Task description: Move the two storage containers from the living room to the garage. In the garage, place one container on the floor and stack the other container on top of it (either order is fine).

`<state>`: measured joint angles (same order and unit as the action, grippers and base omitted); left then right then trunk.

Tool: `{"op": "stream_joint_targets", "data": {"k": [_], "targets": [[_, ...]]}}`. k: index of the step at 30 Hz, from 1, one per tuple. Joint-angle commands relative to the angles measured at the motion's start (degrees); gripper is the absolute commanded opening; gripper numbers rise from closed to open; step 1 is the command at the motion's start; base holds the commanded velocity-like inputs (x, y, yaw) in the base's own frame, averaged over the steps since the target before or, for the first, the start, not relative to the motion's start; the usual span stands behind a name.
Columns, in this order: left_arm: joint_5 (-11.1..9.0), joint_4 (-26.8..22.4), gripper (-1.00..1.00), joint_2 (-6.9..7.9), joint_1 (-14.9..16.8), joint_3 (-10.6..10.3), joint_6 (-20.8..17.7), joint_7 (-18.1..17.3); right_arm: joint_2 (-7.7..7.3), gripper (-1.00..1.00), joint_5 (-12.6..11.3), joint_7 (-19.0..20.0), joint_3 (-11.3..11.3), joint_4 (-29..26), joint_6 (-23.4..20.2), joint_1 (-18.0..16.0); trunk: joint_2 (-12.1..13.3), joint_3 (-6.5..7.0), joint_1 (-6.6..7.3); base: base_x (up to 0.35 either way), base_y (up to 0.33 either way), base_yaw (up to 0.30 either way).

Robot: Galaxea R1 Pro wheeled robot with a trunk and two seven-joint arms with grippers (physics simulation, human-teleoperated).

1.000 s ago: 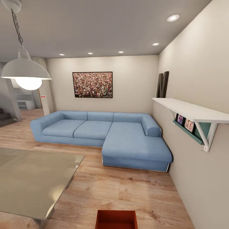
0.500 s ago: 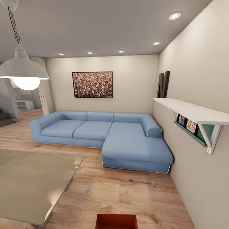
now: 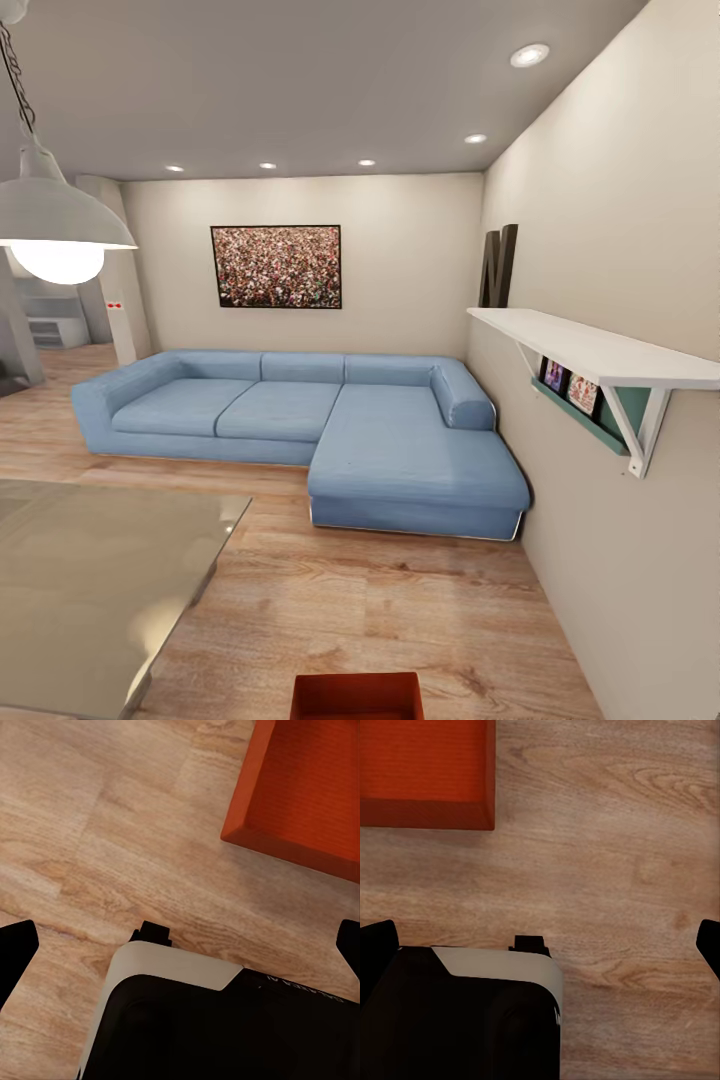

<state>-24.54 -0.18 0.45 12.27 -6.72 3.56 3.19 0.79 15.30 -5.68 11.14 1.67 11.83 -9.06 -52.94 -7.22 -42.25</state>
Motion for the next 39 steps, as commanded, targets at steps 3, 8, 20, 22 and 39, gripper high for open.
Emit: {"op": "stream_joint_targets", "data": {"k": [3, 8, 20, 22, 39], "targets": [[-0.4, 0.0, 1.0, -0.01, 0.0, -0.5, 0.1, 0.1, 0.0, 1.0, 0.6, -0.3, 0.5, 0.2, 0.3, -0.1, -0.1, -0.09, -0.01, 0.0, 0.0, -0.007], [-0.4, 0.0, 1.0, -0.01, 0.0, -0.5, 0.1, 0.1, 0.0, 1.0, 0.6, -0.1, 0.4, 0.2, 0.2, -0.1, -0.1, -0.09, -0.01, 0.0, 0.0, -0.001], [-0.4, 0.0, 1.0, -0.03, 0.0, -0.5, 0.1, 0.4, 0.01, 1.0, 0.6, -0.4, 0.5, 0.2, 0.3, -0.1, -0.1, -0.28, -0.01, 0.0, 0.0, 0.0], [-0.4, 0.0, 1.0, -0.07, 0.0, -0.5, 0.1, 0.4, -0.03, 1.0, 0.6, -0.4, 0.5, 0.2, 0.3, -0.1, -0.1, -0.43, -0.01, 0.0, 0.0, 0.0], [-0.2, -0.2, 1.0, 0.03, 0.0, -0.7, 0.1, 0.3, -0.09, 1.0, 0.7, 0.4, 0.4, 0.2, 0.2, -0.1, -0.1, -1.96, -0.01, 0.0, 0.0, 0.0]]}}
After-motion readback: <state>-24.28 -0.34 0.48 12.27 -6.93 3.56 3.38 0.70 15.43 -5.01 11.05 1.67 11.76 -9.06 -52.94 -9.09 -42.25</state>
